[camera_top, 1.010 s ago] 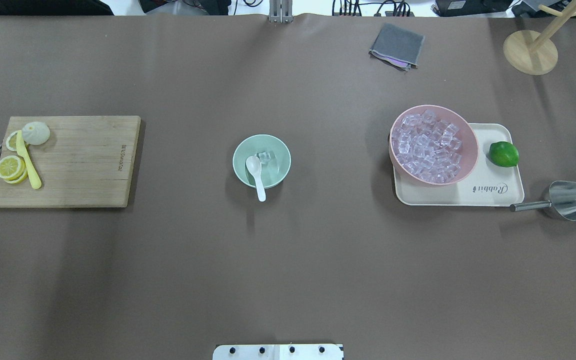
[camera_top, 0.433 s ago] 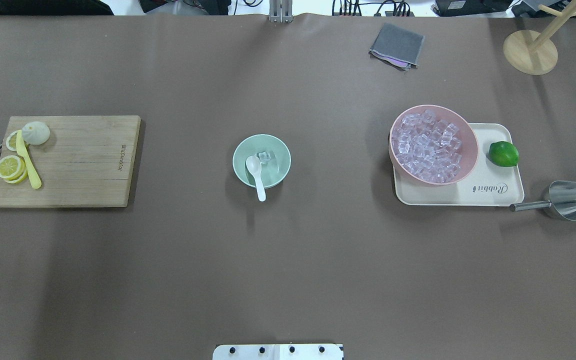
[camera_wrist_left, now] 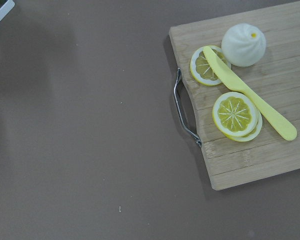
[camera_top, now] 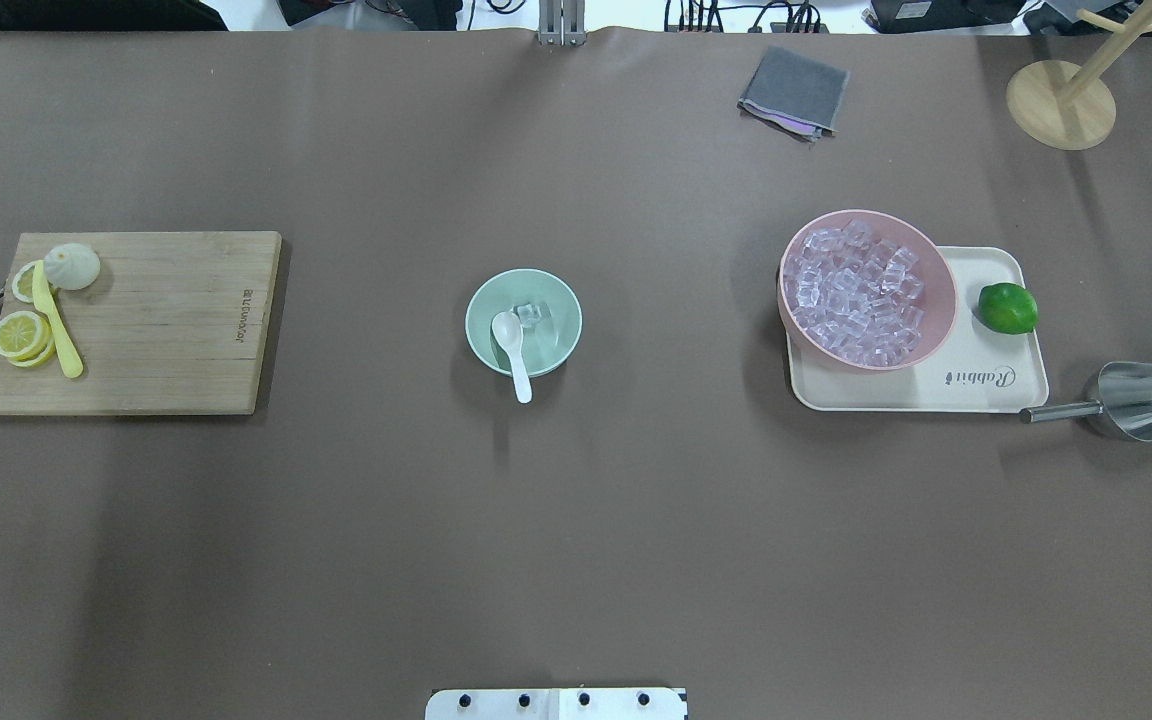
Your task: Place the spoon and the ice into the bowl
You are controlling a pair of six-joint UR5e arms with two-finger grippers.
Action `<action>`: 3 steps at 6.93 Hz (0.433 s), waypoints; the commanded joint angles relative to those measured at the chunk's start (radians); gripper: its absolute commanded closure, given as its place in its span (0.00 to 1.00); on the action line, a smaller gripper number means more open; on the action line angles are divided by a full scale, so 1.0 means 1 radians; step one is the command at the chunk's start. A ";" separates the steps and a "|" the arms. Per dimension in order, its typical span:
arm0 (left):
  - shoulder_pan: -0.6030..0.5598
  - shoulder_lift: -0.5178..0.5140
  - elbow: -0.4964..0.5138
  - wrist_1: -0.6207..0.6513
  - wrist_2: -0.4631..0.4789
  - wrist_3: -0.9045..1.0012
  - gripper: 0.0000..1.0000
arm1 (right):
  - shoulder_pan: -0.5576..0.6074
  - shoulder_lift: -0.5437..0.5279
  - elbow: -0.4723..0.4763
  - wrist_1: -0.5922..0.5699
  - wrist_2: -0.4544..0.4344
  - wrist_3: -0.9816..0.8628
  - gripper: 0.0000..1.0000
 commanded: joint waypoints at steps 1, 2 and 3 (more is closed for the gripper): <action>-0.006 0.001 0.001 0.029 -0.006 0.000 0.02 | -0.002 0.010 0.005 -0.006 0.013 0.009 0.00; -0.005 -0.002 0.015 0.029 -0.006 0.000 0.02 | 0.000 0.011 0.016 -0.040 0.012 0.011 0.00; -0.006 -0.002 0.023 0.029 -0.009 0.000 0.02 | -0.002 0.025 0.028 -0.083 0.007 0.011 0.00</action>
